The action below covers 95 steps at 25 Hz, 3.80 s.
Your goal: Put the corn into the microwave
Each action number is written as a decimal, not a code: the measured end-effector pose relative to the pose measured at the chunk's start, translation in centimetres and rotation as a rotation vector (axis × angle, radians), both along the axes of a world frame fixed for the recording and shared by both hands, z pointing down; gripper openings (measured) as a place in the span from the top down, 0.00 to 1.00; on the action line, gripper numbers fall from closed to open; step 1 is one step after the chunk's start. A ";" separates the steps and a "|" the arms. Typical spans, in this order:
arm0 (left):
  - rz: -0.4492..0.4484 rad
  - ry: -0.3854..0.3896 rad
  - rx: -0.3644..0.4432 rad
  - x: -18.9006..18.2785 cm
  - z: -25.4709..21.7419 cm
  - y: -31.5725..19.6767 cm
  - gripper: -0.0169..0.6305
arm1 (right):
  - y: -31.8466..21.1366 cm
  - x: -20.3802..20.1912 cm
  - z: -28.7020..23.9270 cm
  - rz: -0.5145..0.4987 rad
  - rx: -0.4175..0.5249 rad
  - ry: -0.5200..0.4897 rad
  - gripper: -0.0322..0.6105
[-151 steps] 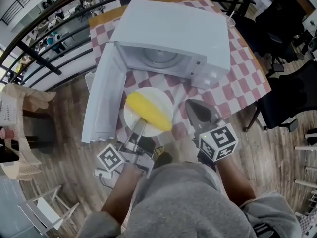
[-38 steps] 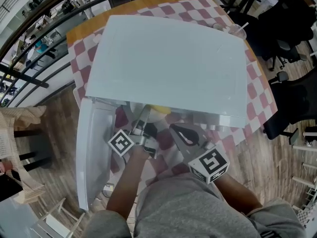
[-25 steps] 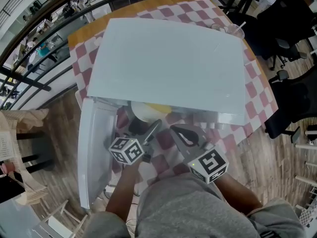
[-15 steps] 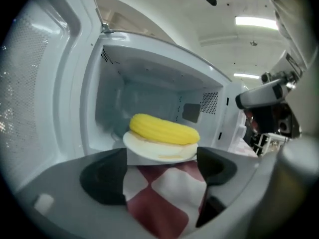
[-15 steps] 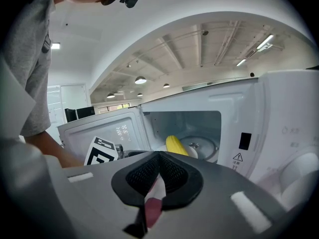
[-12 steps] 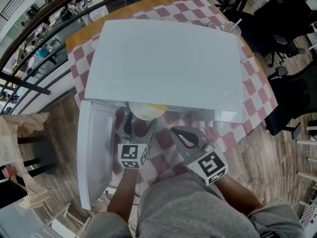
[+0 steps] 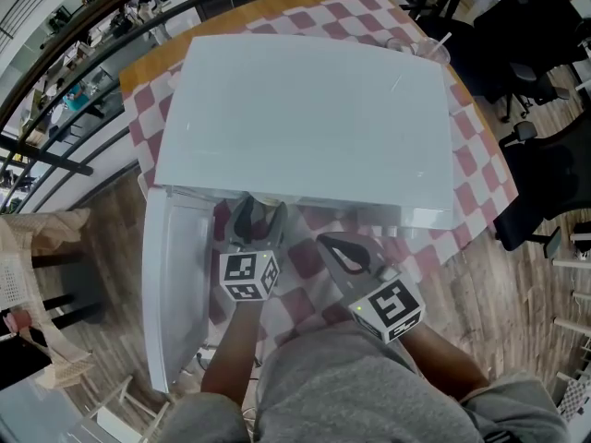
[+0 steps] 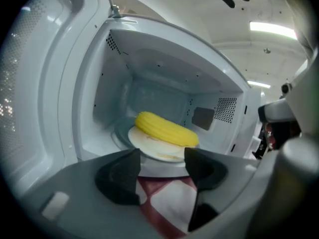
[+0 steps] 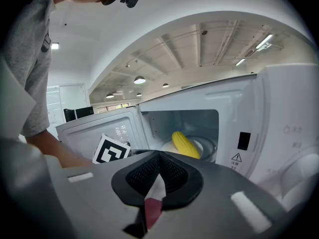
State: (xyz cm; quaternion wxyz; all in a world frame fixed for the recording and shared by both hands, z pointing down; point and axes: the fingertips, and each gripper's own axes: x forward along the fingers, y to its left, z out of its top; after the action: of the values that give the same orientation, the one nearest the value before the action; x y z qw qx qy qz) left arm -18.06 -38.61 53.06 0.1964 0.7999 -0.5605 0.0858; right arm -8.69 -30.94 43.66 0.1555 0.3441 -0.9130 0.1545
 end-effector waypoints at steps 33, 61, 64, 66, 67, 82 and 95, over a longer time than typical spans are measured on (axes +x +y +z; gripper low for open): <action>-0.109 -0.137 0.057 -2.3 -4.9 4.7 0.96 | 1.5 2.6 -2.6 0.052 0.097 0.011 0.95; -0.044 -0.104 0.176 4.9 -14.5 26.2 0.96 | 15.7 14.5 -4.8 0.164 0.148 0.035 0.95; -0.051 -0.104 0.178 6.5 -15.0 28.6 0.96 | 17.6 16.4 -5.2 0.179 0.151 0.026 0.95; -0.050 -0.105 0.182 7.7 -15.3 30.2 0.96 | 18.9 17.7 -5.5 0.189 0.155 0.020 0.95; -0.049 -0.103 0.183 8.4 -15.4 30.9 0.96 | 19.5 18.3 -5.7 0.192 0.158 0.016 0.95; -0.073 -0.116 0.216 15.6 -17.1 43.0 0.96 | 30.4 25.5 -5.8 0.199 0.163 -0.002 0.95; -0.115 -0.105 0.267 16.4 -19.0 47.5 0.96 | 34.5 26.3 -6.9 0.178 0.201 -0.007 0.95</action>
State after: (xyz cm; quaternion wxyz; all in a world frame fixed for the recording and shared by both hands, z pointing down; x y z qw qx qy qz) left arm -1.63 8.90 34.02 0.0633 0.7799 -0.6213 0.0409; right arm 17.59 3.52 36.76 0.1028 0.4372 -0.8902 0.0765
